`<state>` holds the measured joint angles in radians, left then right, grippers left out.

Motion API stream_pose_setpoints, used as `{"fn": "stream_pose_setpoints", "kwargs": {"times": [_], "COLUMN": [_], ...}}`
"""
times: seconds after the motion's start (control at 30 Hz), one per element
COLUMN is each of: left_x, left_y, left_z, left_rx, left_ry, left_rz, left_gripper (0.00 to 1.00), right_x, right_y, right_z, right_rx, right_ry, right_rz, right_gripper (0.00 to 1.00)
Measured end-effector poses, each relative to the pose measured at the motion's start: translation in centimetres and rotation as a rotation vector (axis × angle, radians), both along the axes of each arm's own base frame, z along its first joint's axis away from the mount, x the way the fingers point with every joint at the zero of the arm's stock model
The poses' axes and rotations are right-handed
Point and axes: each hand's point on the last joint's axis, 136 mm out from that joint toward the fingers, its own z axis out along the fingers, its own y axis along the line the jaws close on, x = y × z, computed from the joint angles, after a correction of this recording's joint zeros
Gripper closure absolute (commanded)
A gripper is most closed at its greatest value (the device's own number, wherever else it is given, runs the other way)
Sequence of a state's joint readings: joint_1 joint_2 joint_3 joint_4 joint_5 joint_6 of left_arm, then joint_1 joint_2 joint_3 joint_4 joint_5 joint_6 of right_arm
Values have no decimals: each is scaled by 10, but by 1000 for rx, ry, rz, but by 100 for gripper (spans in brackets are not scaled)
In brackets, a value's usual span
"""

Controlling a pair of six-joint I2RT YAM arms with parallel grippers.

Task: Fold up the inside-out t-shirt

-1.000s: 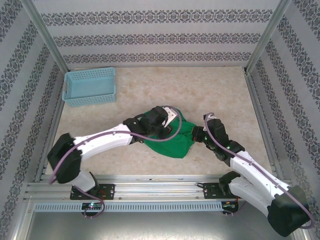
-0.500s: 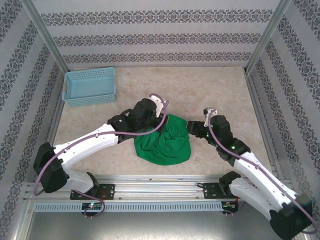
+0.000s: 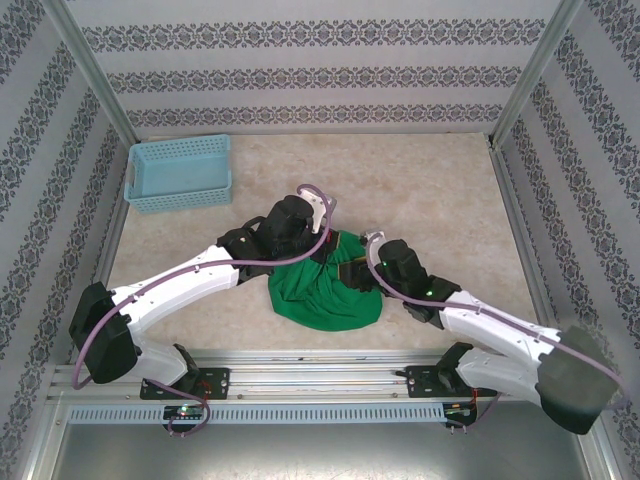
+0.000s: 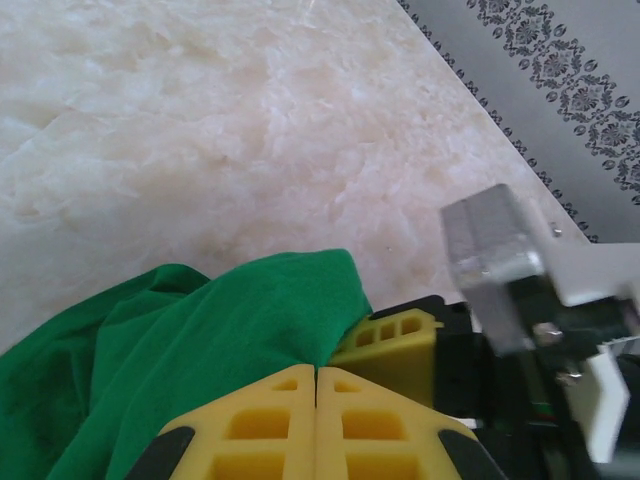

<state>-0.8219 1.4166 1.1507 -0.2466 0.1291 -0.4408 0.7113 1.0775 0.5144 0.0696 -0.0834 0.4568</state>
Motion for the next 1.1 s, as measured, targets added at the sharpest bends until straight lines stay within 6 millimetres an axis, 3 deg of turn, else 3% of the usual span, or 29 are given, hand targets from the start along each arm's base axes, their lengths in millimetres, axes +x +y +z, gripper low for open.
{"fn": "stream_pose_setpoints", "kwargs": {"times": [0.13, 0.27, 0.37, 0.47, 0.57, 0.67, 0.8, 0.97, 1.1], "left_x": [4, 21, 51, 74, 86, 78, 39, -4, -10], "left_y": [4, 15, 22, 20, 23, 33, 43, 34, 27], "left_z": [0, 5, 12, 7, -3, -16, -32, -58, -89], "left_rx": [-10, -17, -25, -9, 29, 67, 105, 103, 99], "left_ry": [12, 9, 5, 36, 40, 47, 64, 126, 210], "left_rz": [13, 57, 109, 128, 152, 167, 138, 61, 58], "left_gripper": [100, 100, 100, 81, 63, 55, 53, 49, 45], "right_x": [9, 7, -1, -5, -2, 7, 14, 11, 10], "right_y": [2, 3, 1, -5, -16, -28, -38, -34, -31], "right_z": [11, 37, 69, 102, 113, 107, 84, 79, 82], "right_rx": [-1, 52, 136, 228, 287, 329, 336, 347, 359], "right_ry": [-29, -70, -115, -166, -160, -129, -67, -40, -43], "right_rz": [-15, -13, -5, -22, -61, -116, -165, -147, -127], "right_gripper": [98, 100, 100, 100, 100, 100, 100, 100, 100]}}
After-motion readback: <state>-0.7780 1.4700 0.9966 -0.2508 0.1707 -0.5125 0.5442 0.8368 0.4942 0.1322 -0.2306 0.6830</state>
